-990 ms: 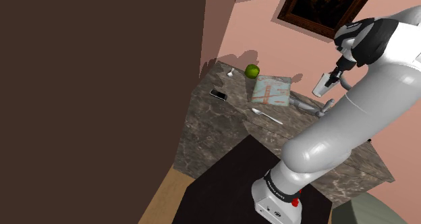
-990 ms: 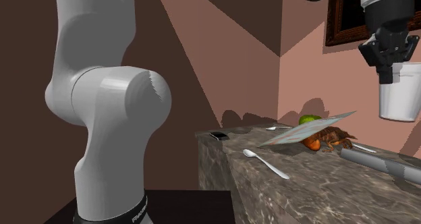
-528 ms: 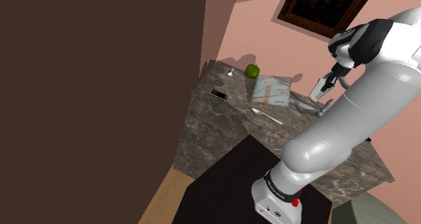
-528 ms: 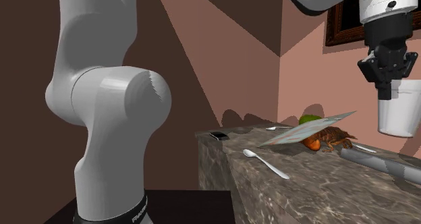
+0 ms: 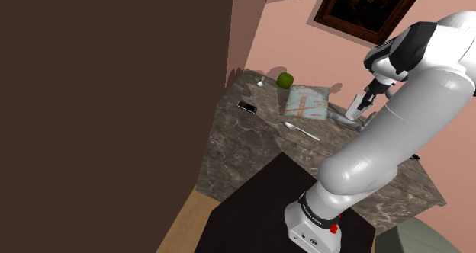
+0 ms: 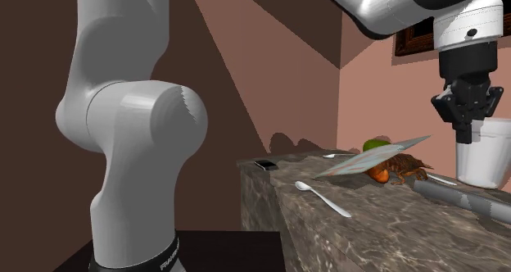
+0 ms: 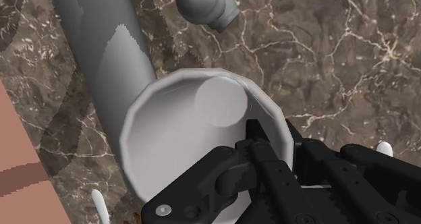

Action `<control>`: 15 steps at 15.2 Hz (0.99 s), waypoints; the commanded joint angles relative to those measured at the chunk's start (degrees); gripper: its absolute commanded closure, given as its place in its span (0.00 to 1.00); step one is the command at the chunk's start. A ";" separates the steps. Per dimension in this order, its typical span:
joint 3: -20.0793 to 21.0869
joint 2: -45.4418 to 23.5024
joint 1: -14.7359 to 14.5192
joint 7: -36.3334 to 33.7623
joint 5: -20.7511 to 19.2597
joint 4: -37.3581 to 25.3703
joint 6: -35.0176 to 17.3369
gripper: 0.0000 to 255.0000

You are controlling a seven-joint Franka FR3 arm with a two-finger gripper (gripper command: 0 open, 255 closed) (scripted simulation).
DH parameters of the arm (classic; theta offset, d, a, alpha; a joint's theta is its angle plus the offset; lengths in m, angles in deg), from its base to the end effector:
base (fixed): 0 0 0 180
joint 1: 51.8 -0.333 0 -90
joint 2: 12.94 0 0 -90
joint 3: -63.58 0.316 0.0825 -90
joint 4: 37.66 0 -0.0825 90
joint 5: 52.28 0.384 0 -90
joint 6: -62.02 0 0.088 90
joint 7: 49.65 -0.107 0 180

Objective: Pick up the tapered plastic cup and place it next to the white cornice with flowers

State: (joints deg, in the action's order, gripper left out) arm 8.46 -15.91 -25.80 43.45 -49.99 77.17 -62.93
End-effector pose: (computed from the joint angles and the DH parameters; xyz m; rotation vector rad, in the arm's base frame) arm 0.0957 -0.5670 0.4556 2.9802 0.2875 -0.0009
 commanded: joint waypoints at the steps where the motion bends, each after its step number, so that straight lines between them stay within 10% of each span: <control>1: 0.07 -1.05 0.19 0.68 1.13 0.76 -1.40 1.00; 15: 2.34 -8.49 2.96 6.65 9.96 6.14 -10.93 1.00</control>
State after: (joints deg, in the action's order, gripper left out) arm 10.65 -24.18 -22.92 49.87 -40.41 82.80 -73.18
